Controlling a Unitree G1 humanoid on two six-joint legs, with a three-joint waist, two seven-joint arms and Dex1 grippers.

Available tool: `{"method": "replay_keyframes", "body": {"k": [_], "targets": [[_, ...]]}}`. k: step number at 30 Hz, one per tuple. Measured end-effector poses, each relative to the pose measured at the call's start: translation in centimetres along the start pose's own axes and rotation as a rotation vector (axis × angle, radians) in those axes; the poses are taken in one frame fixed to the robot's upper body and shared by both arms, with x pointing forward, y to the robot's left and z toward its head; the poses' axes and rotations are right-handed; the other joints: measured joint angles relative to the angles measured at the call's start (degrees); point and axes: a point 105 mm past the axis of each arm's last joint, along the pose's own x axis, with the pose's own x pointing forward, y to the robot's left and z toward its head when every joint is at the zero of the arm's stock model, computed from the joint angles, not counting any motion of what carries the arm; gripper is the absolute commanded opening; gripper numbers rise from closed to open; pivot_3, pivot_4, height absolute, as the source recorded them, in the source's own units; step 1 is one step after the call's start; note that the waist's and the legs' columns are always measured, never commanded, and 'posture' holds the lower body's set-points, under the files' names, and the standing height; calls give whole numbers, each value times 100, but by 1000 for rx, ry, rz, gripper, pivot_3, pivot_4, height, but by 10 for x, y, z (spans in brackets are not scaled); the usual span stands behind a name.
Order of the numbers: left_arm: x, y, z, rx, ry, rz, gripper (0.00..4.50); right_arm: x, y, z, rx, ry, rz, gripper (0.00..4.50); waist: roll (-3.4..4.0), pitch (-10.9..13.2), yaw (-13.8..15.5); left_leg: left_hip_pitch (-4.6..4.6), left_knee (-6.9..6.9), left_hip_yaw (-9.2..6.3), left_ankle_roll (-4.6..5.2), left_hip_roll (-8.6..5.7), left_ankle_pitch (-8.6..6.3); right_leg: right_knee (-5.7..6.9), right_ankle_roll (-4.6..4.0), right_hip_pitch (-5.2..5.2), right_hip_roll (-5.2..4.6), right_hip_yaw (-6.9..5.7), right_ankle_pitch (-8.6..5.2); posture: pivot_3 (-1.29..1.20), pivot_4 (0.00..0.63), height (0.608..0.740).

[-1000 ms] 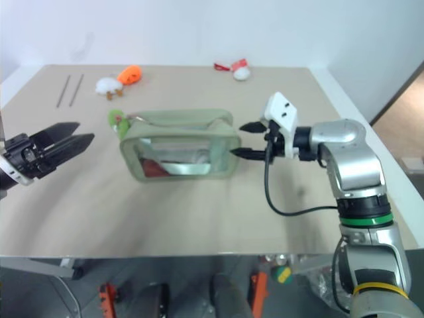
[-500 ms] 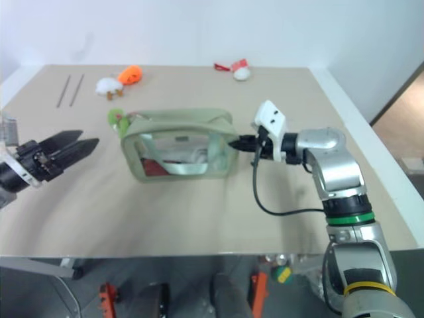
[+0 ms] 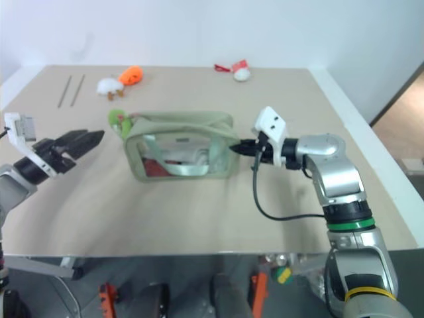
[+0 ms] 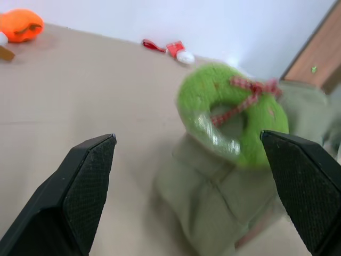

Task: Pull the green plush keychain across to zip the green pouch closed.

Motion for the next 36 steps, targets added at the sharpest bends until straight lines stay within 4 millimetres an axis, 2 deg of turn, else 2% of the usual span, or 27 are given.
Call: {"method": "replay_keyframes", "body": {"k": [4,10,13,24,33,36], "targets": [[12,-5,-6,-25,10,-27,4500,1,2,1,-6,-2,0,31,-1,-1,-19,5,-2,11,0,0,0,0,1,-1,1,13,2,0,150,740],[21,4,-25,-85,60,-4,4500,0,3,0,-9,-2,-6,31,-1,-1,-16,5,-2,10,0,0,0,0,0,-1,3,14,5,0,150,740],[24,8,-32,-94,78,16,3695,0,3,0,-9,-3,-6,0,-1,-1,-16,6,-2,11,0,0,0,0,1,0,3,15,5,0,150,740],[36,3,-35,-118,63,-16,59,0,4,0,-6,-5,-4,0,-2,-1,-15,6,-2,10,-1,0,1,0,2,0,3,15,6,0,150,740],[38,1,-33,-118,53,-11,59,0,4,1,-8,-5,-4,0,-2,-1,-15,5,-2,10,-2,0,1,0,2,0,2,15,7,0,150,740],[43,-5,-17,-107,4,-36,59,0,4,1,-9,-5,-3,0,-2,-1,-13,3,-1,9,-2,0,2,0,3,-1,3,14,8,0,150,740]]}}
